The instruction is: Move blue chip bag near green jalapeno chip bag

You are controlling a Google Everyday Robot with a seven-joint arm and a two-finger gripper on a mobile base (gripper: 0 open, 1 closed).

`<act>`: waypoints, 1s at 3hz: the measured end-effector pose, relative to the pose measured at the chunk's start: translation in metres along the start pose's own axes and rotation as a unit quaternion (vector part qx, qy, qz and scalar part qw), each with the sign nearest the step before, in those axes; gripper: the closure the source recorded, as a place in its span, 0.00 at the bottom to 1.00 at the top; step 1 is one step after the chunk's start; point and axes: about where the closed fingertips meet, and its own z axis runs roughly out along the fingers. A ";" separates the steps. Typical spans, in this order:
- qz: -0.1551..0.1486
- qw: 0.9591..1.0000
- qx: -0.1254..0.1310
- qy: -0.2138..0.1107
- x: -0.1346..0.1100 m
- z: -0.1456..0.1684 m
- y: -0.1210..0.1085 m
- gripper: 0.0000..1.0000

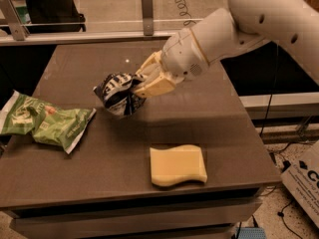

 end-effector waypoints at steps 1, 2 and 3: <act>0.009 1.000 -0.022 -0.006 0.009 0.034 0.018 1.00; 0.008 0.999 -0.036 -0.023 -0.001 0.056 0.028 1.00; 0.011 0.998 -0.055 -0.039 -0.013 0.072 0.040 0.81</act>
Offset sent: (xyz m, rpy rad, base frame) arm -0.0445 0.0645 -0.0433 0.0599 0.0840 0.0900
